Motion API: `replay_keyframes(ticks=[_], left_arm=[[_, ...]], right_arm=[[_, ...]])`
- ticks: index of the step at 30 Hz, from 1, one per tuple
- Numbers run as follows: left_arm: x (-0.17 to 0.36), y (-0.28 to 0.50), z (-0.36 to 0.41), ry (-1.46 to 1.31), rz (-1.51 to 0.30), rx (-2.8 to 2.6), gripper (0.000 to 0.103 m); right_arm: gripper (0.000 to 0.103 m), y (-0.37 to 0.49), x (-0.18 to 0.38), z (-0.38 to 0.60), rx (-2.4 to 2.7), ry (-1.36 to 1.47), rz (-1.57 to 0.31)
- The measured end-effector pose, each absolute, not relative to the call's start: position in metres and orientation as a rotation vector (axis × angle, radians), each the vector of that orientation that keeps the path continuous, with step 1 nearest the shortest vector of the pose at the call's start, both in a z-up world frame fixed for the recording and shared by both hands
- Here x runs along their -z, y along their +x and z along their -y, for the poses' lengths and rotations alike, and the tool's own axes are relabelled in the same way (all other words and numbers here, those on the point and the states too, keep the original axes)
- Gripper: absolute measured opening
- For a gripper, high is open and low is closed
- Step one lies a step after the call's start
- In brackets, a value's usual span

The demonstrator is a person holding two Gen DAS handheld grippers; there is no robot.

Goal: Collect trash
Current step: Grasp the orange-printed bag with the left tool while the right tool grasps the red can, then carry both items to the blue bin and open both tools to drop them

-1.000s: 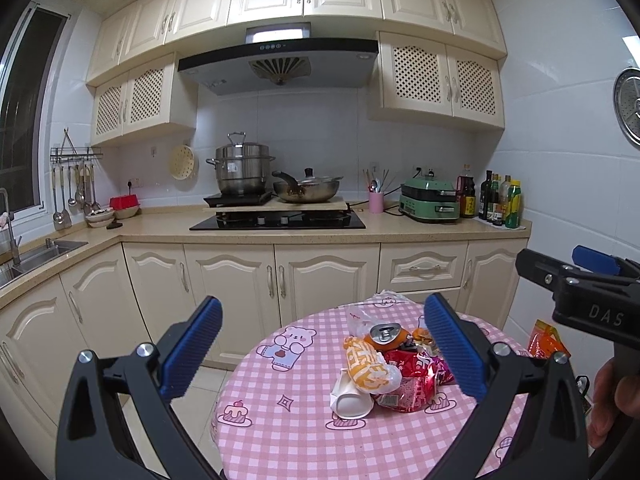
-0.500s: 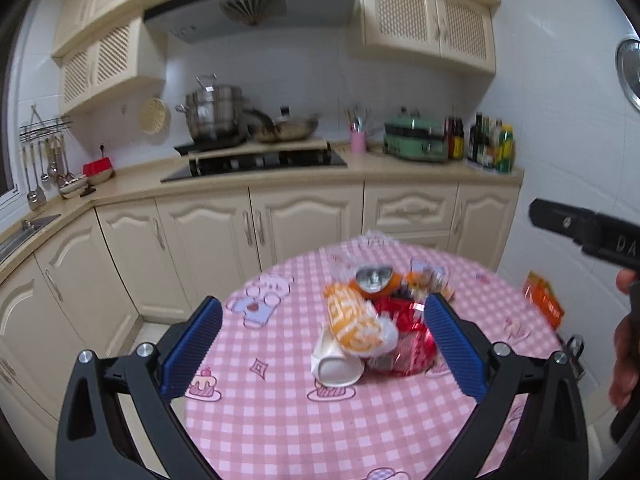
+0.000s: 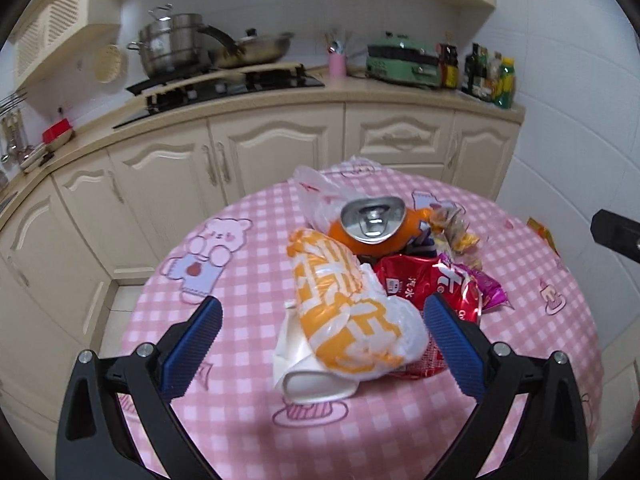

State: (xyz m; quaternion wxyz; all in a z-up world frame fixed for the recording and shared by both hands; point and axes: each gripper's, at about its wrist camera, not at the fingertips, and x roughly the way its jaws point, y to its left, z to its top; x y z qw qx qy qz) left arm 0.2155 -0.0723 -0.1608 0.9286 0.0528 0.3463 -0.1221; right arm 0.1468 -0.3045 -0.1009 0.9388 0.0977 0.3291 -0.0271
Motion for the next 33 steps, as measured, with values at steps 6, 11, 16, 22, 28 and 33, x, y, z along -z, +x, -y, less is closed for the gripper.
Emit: replay_keyframes(ticks=[6,11,16,22,28,33], left_arm=[[0.169,0.229,0.07,0.055,-0.769,0.362,0.05],[0.171,0.229,0.059,0.013,-0.763,0.388,0.041],[0.167,0.223,0.046,-0.001,-0.75,0.37,0.039],[0.164,0.215,0.03,-0.023,-0.733,0.34,0.039],[0.156,0.203,0.023,-0.023,-0.692,0.313,0.039],[0.148,0.191,0.029,0.002,-0.657,0.309,0.039]], right_arm=[[0.098,0.158,0.131,0.302,-0.036,0.264,-0.76],[0.098,0.174,0.156,0.273,-0.136,0.246,-0.831],[0.057,0.192,0.175,0.251,-0.167,0.231,-0.872],[0.029,0.2,0.193,0.239,-0.183,0.205,-0.893],[0.027,0.183,0.18,0.256,-0.211,0.263,-0.857],[0.027,0.17,0.167,0.276,-0.203,0.287,-0.824]])
